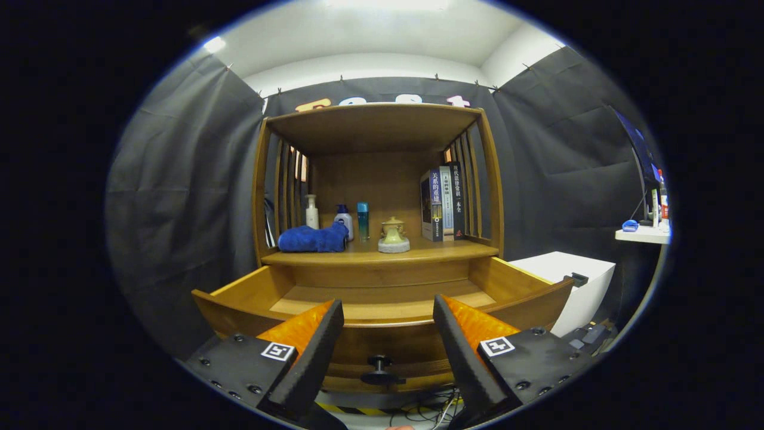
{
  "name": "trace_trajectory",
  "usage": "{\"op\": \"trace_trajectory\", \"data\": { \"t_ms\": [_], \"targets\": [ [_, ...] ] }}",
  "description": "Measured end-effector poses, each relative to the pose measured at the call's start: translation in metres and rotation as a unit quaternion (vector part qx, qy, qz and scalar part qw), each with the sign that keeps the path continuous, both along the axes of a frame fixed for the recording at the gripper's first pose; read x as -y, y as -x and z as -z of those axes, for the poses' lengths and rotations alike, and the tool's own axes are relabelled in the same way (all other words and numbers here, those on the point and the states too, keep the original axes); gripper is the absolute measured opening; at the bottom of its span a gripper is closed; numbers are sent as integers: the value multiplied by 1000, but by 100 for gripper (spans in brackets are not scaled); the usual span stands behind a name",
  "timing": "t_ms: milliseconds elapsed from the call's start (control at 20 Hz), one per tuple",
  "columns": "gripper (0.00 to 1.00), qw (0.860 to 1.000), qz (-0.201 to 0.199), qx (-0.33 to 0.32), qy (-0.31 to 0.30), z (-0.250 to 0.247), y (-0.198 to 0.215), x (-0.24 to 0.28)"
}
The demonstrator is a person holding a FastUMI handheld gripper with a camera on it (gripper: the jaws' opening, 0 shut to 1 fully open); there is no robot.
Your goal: Pull open the drawer, take out the items inside it, and place them on the countertop above the cabinet.
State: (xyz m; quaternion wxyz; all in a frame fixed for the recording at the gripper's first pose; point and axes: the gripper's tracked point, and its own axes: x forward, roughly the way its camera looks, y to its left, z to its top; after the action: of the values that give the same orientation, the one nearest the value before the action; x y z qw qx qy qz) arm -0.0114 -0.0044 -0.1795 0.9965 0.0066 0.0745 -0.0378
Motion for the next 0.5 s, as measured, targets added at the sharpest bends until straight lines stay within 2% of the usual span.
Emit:
{"op": "trace_trajectory", "data": {
  "t_ms": [500],
  "targets": [
    [98,999,-5,-33,-9,55,-3,-7]
  ]
}}
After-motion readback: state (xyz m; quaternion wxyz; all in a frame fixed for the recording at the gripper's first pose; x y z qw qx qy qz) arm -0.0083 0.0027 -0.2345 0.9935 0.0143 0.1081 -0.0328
